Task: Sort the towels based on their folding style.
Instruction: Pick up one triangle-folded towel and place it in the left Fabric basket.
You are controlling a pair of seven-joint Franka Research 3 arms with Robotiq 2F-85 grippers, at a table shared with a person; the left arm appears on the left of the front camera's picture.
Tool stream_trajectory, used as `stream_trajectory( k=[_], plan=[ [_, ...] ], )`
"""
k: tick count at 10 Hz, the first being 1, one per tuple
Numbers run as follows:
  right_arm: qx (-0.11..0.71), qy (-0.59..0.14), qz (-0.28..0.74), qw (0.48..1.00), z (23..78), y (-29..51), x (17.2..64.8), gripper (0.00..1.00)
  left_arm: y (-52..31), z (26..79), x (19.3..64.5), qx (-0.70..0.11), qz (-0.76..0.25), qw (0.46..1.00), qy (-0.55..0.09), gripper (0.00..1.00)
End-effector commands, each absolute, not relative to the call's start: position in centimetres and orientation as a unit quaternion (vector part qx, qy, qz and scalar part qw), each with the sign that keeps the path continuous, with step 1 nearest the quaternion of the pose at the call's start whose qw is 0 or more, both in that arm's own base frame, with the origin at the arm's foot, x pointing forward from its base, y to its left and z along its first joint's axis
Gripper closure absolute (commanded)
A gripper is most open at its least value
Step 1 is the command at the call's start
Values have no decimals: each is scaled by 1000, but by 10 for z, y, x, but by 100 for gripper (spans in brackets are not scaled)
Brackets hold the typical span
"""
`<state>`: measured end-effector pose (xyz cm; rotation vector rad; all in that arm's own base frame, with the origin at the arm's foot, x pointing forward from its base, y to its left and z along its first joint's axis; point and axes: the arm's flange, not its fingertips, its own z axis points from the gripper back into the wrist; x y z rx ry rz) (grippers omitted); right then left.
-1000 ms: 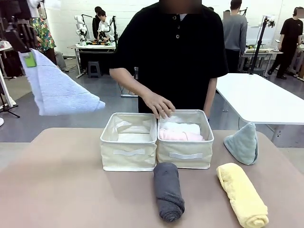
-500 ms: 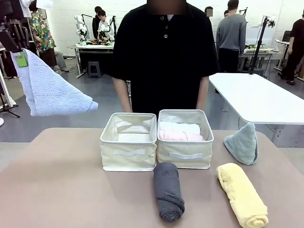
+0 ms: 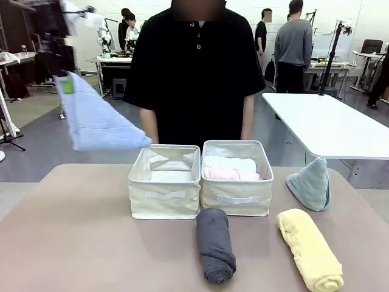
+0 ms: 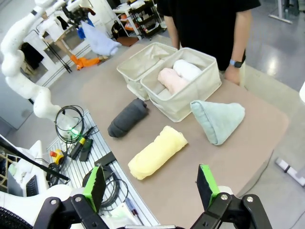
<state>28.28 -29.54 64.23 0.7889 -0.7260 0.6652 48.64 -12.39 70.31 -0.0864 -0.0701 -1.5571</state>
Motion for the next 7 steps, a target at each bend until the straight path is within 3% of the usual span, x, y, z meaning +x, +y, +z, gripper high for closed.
stream_trajectory(
  k=[1, 7],
  plan=[
    [376, -351, 315, 798, 644, -297, 284, 0, -157, 701, 516, -40, -730, 681, -39, 85],
    [376, -351, 315, 798, 644, -297, 284, 0, -234, 645, 550, -1, -765, 642, -58, 85]
  ],
)
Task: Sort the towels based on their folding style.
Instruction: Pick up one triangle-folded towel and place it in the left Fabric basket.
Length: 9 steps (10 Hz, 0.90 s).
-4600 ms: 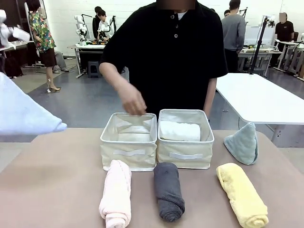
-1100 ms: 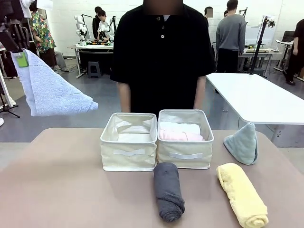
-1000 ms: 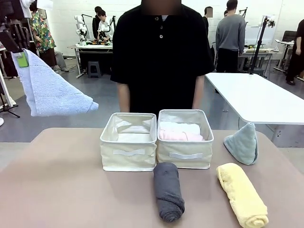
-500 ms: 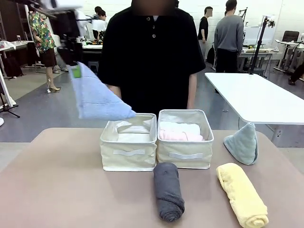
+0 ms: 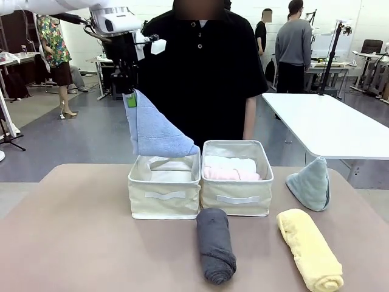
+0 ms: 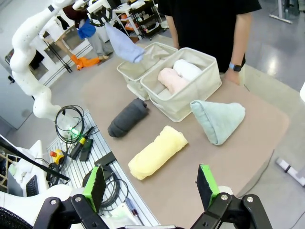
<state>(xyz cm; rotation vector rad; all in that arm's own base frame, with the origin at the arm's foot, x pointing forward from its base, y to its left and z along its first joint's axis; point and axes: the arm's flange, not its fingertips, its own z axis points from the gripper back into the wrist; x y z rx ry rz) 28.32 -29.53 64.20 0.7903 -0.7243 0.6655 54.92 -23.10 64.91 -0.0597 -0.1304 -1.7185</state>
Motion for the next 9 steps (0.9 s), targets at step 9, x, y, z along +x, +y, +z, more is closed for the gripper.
stream_trajectory(
  k=[9],
  plan=[
    [376, -351, 315, 798, 644, -297, 284, 0, -266, 550, 529, 39, -768, 639, -25, 85]
  ],
)
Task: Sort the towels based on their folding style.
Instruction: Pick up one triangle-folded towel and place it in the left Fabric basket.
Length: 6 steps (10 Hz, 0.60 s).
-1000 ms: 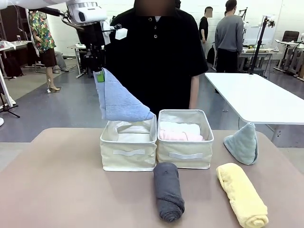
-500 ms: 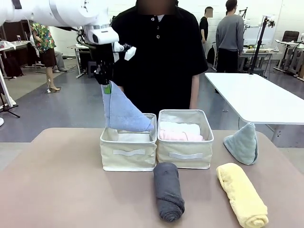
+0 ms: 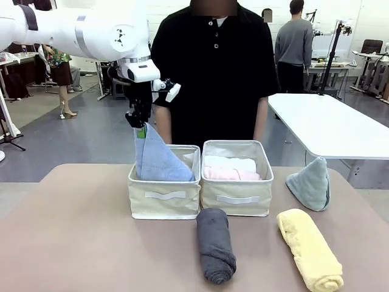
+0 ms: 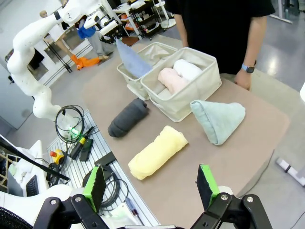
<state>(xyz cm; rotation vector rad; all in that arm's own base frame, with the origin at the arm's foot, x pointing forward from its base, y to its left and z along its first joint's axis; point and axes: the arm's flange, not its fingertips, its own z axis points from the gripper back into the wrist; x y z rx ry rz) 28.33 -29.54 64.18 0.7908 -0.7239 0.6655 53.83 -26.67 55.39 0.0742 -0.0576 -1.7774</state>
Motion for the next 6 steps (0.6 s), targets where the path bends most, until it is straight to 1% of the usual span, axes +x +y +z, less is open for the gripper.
stream_trajectory(
  k=[1, 4, 6],
  plan=[
    [376, -351, 315, 798, 644, -297, 284, 0, -267, 540, 528, 29, -767, 641, -9, 85],
    [376, -351, 315, 798, 644, -297, 284, 0, -265, 517, 524, 23, -767, 641, 15, 85],
    [376, -351, 315, 798, 644, -297, 284, 0, -266, 501, 520, 23, -776, 630, 29, 85]
  ],
)
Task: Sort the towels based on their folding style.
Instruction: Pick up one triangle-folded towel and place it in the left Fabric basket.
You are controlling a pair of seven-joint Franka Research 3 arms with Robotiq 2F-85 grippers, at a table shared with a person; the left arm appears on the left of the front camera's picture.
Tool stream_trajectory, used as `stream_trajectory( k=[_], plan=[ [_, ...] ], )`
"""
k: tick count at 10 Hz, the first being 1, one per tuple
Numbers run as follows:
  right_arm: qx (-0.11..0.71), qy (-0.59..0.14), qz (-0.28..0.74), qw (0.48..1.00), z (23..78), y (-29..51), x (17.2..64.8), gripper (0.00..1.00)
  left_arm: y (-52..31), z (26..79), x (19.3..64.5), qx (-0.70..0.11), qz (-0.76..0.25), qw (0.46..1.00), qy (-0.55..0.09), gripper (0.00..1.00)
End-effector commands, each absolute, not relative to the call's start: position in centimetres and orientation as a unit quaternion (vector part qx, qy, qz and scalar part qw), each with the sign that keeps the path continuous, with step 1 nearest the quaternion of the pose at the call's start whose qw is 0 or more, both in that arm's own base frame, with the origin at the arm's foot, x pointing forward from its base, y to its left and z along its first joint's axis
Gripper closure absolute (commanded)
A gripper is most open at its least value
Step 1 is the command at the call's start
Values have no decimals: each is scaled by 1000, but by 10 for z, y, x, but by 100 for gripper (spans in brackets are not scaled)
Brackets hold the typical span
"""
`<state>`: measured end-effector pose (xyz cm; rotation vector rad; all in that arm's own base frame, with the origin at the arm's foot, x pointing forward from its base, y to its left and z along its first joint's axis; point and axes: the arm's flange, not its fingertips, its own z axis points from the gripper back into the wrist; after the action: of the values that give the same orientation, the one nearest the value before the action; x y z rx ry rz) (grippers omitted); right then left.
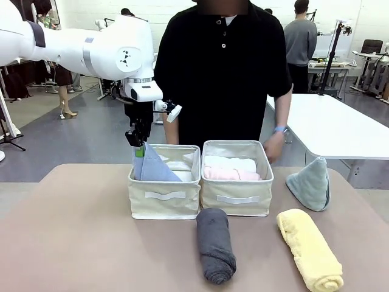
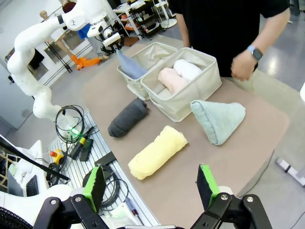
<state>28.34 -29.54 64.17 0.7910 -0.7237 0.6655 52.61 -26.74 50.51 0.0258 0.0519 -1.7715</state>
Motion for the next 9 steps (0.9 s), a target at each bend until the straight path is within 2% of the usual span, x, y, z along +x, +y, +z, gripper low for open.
stream_trajectory(
  k=[1, 8, 9],
  plan=[
    [376, -351, 315, 798, 644, -297, 284, 0, -266, 495, 519, 22, -780, 625, 30, 85],
    [376, -351, 315, 798, 644, -297, 284, 0, -267, 460, 512, 16, -805, 588, 71, 85],
    [376, -351, 315, 798, 644, -297, 284, 0, -267, 461, 511, 12, -809, 584, 64, 25]
  ],
)
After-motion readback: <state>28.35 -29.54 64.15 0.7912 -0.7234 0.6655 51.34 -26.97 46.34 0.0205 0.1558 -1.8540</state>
